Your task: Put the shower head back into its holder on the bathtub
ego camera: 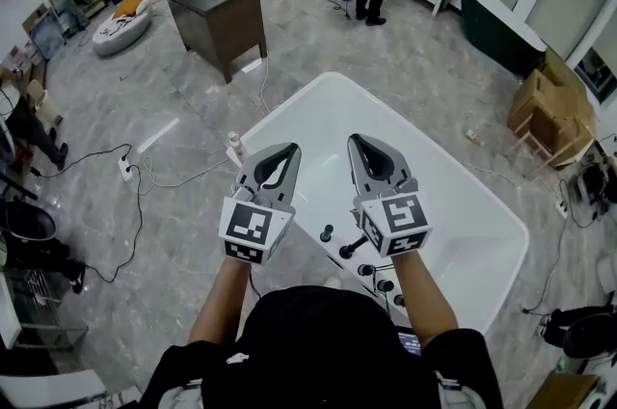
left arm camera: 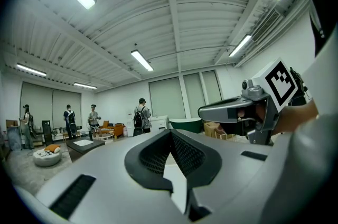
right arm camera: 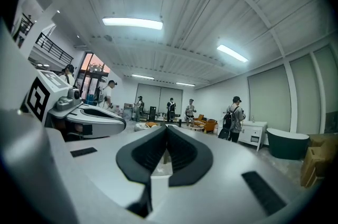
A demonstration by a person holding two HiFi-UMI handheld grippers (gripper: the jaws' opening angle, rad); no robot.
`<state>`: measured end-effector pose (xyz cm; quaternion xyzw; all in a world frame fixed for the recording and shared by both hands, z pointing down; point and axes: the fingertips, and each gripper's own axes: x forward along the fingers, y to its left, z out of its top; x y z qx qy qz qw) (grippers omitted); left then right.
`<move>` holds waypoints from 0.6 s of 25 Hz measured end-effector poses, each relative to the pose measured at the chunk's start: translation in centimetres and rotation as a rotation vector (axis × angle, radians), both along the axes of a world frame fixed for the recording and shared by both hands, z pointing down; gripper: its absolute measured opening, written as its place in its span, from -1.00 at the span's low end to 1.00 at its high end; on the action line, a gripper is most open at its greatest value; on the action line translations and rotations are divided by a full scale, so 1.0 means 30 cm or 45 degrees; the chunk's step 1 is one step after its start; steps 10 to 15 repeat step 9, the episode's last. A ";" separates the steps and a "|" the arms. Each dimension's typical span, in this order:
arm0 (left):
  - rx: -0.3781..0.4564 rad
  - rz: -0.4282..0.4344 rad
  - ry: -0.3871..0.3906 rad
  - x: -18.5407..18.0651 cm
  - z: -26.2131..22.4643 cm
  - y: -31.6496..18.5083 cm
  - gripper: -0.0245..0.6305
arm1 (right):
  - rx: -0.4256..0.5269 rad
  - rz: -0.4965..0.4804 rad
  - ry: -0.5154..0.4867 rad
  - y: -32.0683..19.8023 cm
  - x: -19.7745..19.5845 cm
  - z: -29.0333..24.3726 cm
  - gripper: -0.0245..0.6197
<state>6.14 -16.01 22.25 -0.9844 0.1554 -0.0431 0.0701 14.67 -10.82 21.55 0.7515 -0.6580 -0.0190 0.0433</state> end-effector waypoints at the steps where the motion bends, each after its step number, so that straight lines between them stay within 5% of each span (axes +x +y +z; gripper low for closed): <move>1: 0.000 0.000 -0.004 0.000 0.000 0.000 -0.88 | -0.001 -0.002 0.000 -0.001 -0.001 0.001 -0.85; 15: 0.015 0.005 -0.003 -0.014 0.014 -0.033 -0.88 | -0.015 0.006 -0.011 -0.036 -0.019 0.026 -0.85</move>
